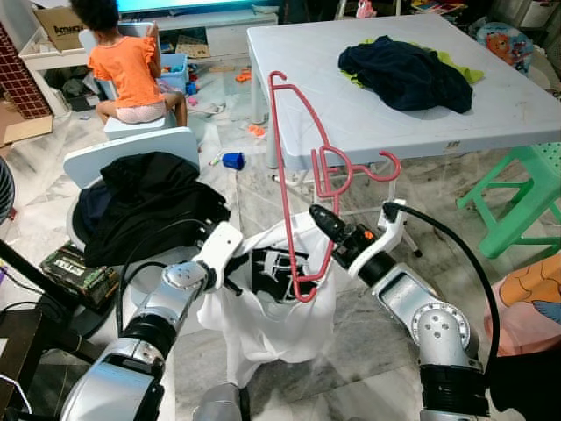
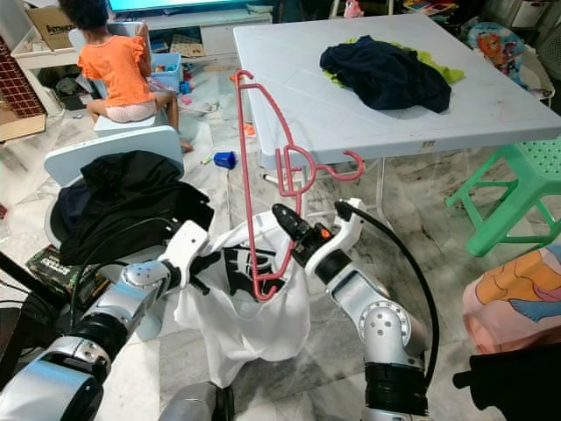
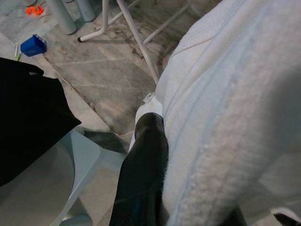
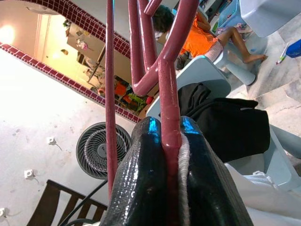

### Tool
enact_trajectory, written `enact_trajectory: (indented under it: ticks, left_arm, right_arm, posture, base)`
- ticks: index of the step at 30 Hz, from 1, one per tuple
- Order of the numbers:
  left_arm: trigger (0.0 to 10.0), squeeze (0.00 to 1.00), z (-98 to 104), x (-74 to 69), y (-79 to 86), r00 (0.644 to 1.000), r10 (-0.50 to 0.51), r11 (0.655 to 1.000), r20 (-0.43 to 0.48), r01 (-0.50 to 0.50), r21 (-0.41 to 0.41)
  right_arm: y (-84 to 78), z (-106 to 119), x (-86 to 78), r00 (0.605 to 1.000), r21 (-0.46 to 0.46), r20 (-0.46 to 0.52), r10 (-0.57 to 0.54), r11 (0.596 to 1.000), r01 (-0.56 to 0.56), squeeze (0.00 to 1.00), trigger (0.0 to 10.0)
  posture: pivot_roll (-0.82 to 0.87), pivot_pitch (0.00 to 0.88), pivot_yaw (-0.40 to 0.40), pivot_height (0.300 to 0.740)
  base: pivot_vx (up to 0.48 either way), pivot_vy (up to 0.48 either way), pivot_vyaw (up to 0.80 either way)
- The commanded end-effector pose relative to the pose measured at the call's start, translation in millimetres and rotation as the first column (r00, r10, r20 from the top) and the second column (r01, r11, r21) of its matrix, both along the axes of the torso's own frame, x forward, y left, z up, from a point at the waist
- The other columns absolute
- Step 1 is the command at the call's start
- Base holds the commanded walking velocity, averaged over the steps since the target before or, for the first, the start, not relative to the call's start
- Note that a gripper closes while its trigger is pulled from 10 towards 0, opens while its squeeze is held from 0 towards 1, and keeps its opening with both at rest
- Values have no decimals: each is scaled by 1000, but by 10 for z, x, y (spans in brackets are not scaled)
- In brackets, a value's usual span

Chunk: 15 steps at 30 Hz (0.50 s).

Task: Hang hanger

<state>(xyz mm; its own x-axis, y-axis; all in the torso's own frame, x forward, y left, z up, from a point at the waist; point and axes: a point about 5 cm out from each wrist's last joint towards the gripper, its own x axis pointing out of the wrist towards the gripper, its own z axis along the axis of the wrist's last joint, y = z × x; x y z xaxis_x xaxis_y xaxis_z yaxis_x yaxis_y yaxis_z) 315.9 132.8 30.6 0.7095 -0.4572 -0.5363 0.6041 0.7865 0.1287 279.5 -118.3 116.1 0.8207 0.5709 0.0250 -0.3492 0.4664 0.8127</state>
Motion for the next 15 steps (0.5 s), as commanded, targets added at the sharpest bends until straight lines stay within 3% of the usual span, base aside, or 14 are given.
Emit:
enact_trajectory:
  ticks: [1, 12, 13, 15]
  left_arm:
    - [0, 0, 36, 37, 36, 1000, 10, 1000, 9, -10, 9]
    - [0, 0, 18, 21, 14, 1000, 2, 1000, 3, -2, 7]
    - [0, 0, 16, 19, 11, 1000, 1, 1000, 3, -1, 7]
    - [0, 0, 14, 17, 7, 1000, -2, 1000, 2, 2, 6]
  right_arm:
    - [-12, 159, 11, 997, 13, 77, 4, 1000, -5, 0, 10000]
    - [-46, 112, 15, 998, -11, 63, -7, 1000, 8, 0, 10000]
    - [-47, 110, 13, 998, -6, 63, -6, 1000, 7, 992, 10000]
    - [-48, 110, 8, 998, -2, 64, -5, 1000, 5, 1000, 10000]
  posture:
    - [-41, 0, 36, 740]
    - [-42, 0, 36, 740]
    - [-44, 0, 37, 740]
    - [-44, 0, 37, 740]
  base:
    - [0, 0, 0]
    - [0, 0, 0]
    - [0, 0, 0]
    - [0, 0, 0]
